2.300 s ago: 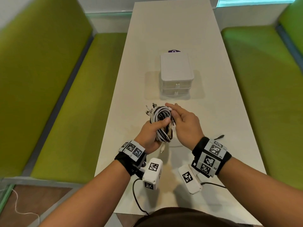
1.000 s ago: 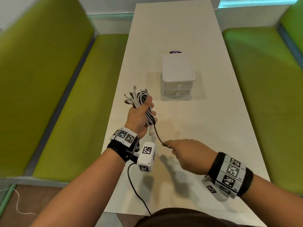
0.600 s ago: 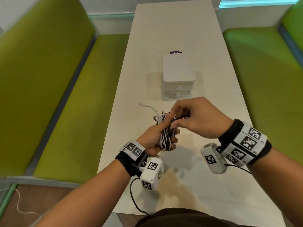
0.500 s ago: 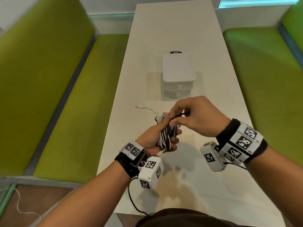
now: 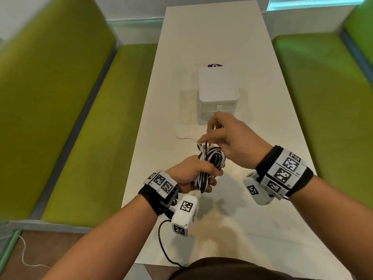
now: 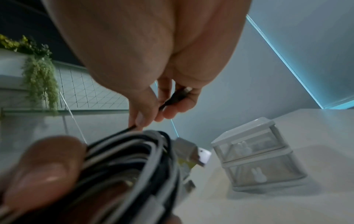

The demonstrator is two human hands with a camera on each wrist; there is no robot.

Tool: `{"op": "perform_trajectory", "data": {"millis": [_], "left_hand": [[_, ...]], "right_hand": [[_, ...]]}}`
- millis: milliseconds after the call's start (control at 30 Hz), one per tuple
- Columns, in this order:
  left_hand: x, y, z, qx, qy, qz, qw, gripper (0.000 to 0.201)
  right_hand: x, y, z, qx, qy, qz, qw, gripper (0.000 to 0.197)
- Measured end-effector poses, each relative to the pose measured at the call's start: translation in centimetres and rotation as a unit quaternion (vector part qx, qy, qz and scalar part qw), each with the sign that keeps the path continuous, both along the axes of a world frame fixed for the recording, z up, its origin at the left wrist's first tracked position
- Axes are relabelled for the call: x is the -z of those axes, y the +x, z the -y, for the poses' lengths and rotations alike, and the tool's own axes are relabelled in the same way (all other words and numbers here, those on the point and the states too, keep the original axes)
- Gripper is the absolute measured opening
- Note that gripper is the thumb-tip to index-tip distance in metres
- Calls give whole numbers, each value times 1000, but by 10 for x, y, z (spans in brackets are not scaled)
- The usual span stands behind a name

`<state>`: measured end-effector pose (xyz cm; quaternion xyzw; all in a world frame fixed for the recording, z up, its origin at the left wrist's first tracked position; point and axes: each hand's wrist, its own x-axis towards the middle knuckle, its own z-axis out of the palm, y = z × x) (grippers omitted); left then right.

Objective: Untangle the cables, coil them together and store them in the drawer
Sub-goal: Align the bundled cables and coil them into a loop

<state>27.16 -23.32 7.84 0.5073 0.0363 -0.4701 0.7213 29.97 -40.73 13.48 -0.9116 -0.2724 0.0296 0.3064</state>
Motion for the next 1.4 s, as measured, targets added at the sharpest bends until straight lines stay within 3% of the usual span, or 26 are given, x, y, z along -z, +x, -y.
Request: {"op": "perform_trajectory", "data": {"millis": [167,300,400,567,733,900,1133,1233,1333,1400], "left_hand": [[0,0,6,-100,-5,44,994,32],[3,-4,12,-157,-40,55,985,34],[2,0,12,-189,-43,51,980,42],[-3,7,4,-182,-48,48,981,44],[0,3,-1,-160,-38,63,984,27],[6,0,0,-179,-11,92,979,37],[1,5,0,-151,37,66,986,28],[2,3,2,-132,49,53,989,23],[3,-2,6,-85,68,62,992,15],[3,-6,9,-59,80,73,992,22]], "right_hand": [[10,-1,9,77,19,63,995,23],[6,-4,8,144,136,-51,979,29],[6,-10,6,160,150,-84,972,41],[10,-13,-2,194,218,-101,951,33],[8,-9,2,210,227,-151,939,22],[13,-10,2,237,273,-182,915,15],[-6,-5,8,154,112,-122,974,16],[-24,-6,3,31,68,7,997,46],[-28,-4,-7,-106,-69,92,988,61],[-24,3,-10,-110,-148,131,974,48]]}}
